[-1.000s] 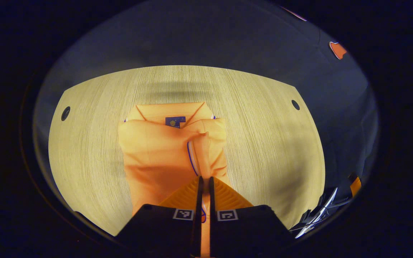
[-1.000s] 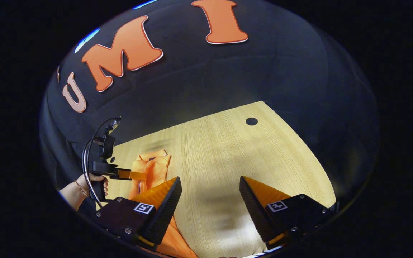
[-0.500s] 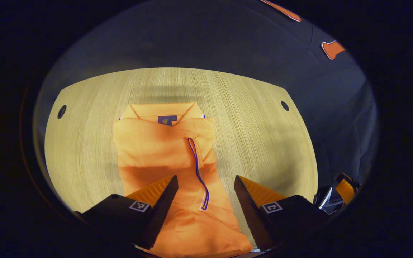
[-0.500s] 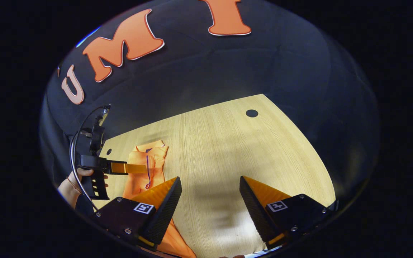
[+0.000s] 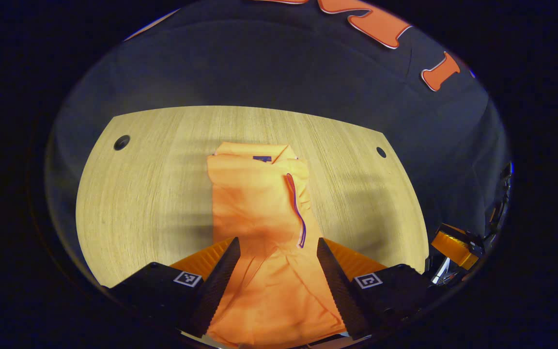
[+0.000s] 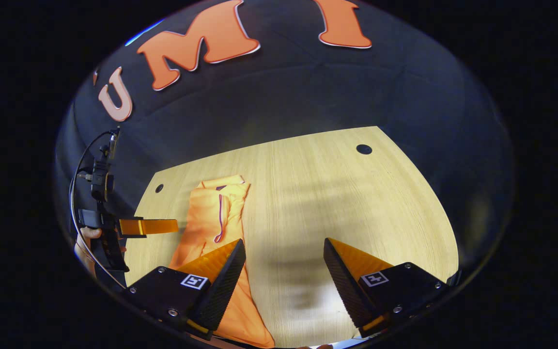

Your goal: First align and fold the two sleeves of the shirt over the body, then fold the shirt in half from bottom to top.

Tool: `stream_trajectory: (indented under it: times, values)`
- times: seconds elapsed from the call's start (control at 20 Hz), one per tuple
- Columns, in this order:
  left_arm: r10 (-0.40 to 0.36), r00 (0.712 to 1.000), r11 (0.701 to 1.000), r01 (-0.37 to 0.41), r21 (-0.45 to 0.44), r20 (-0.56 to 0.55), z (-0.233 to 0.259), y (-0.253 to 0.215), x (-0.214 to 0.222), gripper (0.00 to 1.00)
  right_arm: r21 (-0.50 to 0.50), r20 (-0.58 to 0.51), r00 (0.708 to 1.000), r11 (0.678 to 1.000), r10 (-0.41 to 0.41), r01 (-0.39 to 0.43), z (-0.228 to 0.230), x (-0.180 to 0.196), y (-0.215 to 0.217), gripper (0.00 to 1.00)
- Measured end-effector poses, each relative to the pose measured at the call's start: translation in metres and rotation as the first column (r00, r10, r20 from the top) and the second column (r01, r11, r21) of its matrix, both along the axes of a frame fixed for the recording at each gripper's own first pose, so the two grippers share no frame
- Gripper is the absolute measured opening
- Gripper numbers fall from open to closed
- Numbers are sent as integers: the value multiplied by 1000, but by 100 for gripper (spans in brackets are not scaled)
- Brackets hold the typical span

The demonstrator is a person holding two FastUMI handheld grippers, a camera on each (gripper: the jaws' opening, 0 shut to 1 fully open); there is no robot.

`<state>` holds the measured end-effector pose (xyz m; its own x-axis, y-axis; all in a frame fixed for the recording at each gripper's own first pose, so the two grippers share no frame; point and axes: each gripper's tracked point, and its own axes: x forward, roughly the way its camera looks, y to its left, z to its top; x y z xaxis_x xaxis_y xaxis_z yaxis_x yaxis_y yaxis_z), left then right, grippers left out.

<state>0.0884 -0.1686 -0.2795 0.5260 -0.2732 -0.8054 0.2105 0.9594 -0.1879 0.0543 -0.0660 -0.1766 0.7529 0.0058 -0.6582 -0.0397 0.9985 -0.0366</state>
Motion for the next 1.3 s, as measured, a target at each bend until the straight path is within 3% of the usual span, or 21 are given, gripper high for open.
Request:
stream_trajectory:
  times: [0.2,0.5,0.85,1.3]
  values:
    - [39,999,999,-39,37,6,-8,51,-55,99,-19,-35,998,999,46,-46,-21,-24,31,99]
    - [75,995,995,-70,77,-64,-57,109,-129,98,-67,-172,980,992,96,-109,-84,-76,62,99]
    - [84,987,981,-57,184,-141,-88,147,-162,99,-141,-317,944,980,88,-139,-145,-136,68,99]
    - [53,984,956,-1,292,-170,-95,155,-182,99,-201,-482,876,969,32,-146,-155,-179,58,100]
